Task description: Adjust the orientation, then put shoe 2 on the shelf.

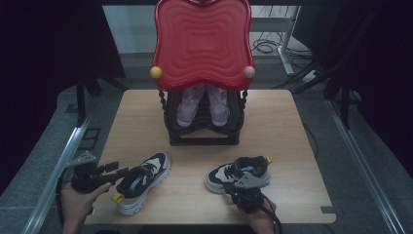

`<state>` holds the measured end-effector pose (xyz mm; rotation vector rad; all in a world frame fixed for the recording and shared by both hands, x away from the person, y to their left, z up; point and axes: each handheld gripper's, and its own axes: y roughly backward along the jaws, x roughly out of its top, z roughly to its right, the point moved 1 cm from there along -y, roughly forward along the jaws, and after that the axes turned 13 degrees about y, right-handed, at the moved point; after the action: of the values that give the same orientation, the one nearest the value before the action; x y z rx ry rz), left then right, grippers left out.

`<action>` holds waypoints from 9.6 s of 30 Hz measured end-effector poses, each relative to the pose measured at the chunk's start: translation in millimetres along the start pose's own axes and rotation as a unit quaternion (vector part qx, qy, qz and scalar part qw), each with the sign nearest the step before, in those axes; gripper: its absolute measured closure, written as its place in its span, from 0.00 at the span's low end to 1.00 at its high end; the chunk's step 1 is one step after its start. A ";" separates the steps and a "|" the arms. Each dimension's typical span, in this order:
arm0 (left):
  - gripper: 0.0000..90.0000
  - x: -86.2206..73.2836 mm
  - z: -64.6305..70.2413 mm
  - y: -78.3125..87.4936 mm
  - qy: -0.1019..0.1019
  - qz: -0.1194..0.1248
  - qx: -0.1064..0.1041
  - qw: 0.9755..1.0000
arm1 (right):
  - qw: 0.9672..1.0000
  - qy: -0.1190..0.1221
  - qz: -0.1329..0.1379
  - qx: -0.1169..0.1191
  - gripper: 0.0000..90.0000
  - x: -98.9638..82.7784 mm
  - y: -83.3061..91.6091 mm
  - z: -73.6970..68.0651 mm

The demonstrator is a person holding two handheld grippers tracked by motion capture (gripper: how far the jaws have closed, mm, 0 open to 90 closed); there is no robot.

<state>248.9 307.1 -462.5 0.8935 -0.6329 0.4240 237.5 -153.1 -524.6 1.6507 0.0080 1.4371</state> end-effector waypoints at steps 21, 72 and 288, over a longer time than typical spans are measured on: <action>0.48 0.2 -0.6 0.8 -0.002 0.001 0.001 1.000 | 1.000 -0.002 0.012 -0.011 1.00 4.0 0.1 -4.3; 0.48 0.5 -2.8 2.1 -0.001 0.002 0.000 1.000 | 0.999 0.047 -0.024 -0.007 1.00 29.8 -34.5 -13.3; 0.60 2.0 -2.8 -21.1 -0.046 -0.080 -0.004 0.996 | 0.999 -0.019 0.039 0.022 0.59 17.1 68.1 112.2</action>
<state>263.7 297.6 -474.8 0.9525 -0.6406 0.2376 295.0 -251.9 -457.8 1.7313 -0.0467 1.4726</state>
